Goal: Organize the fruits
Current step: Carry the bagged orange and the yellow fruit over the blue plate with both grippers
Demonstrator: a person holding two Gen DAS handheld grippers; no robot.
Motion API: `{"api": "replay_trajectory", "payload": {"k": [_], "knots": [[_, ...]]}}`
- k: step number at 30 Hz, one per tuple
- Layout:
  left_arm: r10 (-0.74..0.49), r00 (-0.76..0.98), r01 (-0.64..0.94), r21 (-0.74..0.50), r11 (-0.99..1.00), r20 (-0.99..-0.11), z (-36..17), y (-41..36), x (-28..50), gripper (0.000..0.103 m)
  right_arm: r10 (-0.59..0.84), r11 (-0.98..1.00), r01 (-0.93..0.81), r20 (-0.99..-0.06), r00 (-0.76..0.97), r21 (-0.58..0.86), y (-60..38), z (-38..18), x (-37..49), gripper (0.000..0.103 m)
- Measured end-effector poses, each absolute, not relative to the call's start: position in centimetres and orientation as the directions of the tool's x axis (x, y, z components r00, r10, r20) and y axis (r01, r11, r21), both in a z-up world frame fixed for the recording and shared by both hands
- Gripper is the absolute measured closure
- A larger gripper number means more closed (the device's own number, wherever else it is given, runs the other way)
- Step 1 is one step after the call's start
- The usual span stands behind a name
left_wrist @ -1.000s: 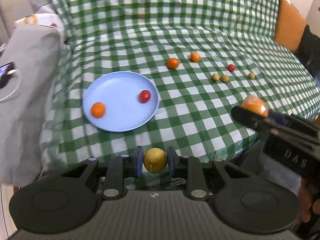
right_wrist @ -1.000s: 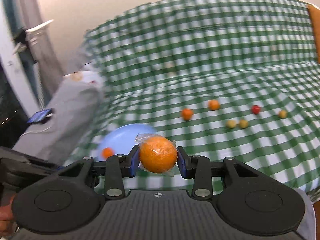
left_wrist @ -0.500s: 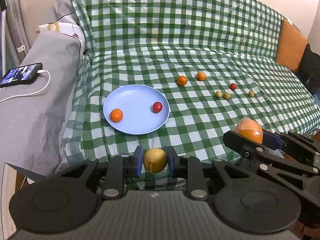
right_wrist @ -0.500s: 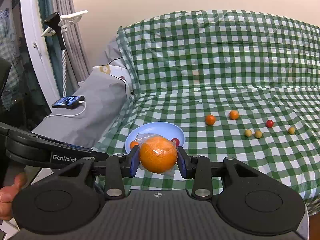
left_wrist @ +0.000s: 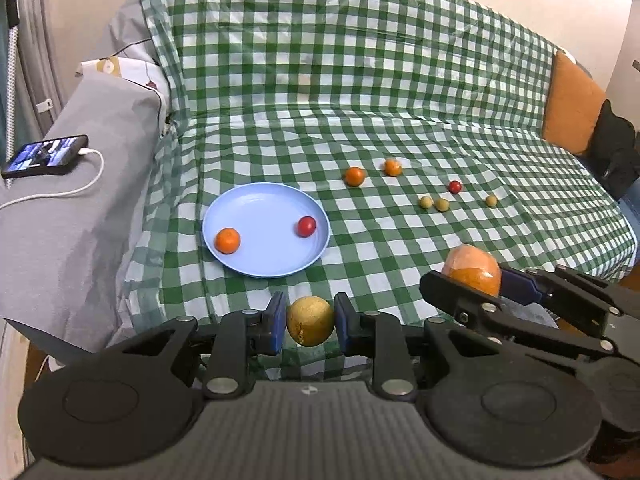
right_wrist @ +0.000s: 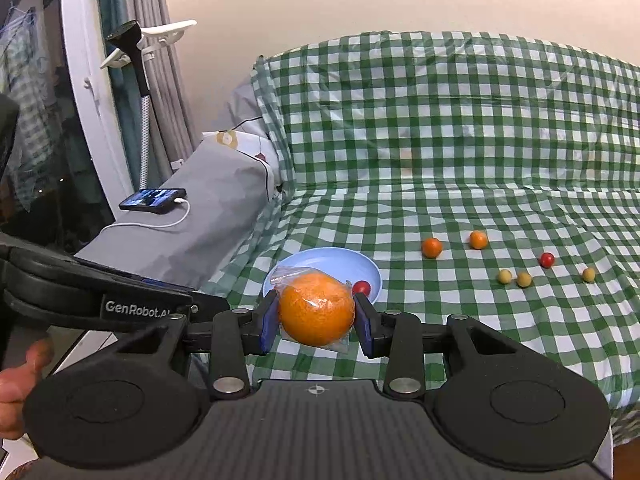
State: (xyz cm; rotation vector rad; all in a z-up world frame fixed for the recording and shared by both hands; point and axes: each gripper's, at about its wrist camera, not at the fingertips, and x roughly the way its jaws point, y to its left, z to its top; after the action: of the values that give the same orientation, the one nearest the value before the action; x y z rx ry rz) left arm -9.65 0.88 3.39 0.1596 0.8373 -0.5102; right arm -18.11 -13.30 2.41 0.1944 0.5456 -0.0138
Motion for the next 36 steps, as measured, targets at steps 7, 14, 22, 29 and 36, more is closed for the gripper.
{"api": "replay_trajectory", "payload": {"k": [7,14,22,29,36], "knots": [[-0.364,0.552,0.475,-0.076,0.876,-0.75,2.8,1.5,-8.5,0.075,0.038,0.982,0.069,-0.542,0.839,0.175,-12.9,1.8,-17.2,0.063],[-0.36,0.548,0.45,-0.097,0.888,-0.755,2.3,2.4,-7.1,0.075,0.033,0.985,0.071,-0.567,0.823,0.16,-12.8,1.3,-16.3,0.063],[-0.368,0.547,0.442,-0.113,0.89,-0.752,2.1,2.9,-5.5,0.075,0.025,0.987,0.075,-0.593,0.805,0.144,-12.5,0.8,-14.8,0.063],[-0.368,0.547,0.428,-0.126,0.895,-0.752,1.9,2.8,-2.8,0.075,0.01,0.989,0.082,-0.606,0.795,0.125,-12.6,0.5,-12.7,0.063],[-0.36,0.545,0.416,-0.128,0.9,-0.757,1.4,2.3,0.6,0.075,0.003,0.989,0.091,-0.625,0.781,0.12,-12.8,-0.1,-10.1,0.063]]}}
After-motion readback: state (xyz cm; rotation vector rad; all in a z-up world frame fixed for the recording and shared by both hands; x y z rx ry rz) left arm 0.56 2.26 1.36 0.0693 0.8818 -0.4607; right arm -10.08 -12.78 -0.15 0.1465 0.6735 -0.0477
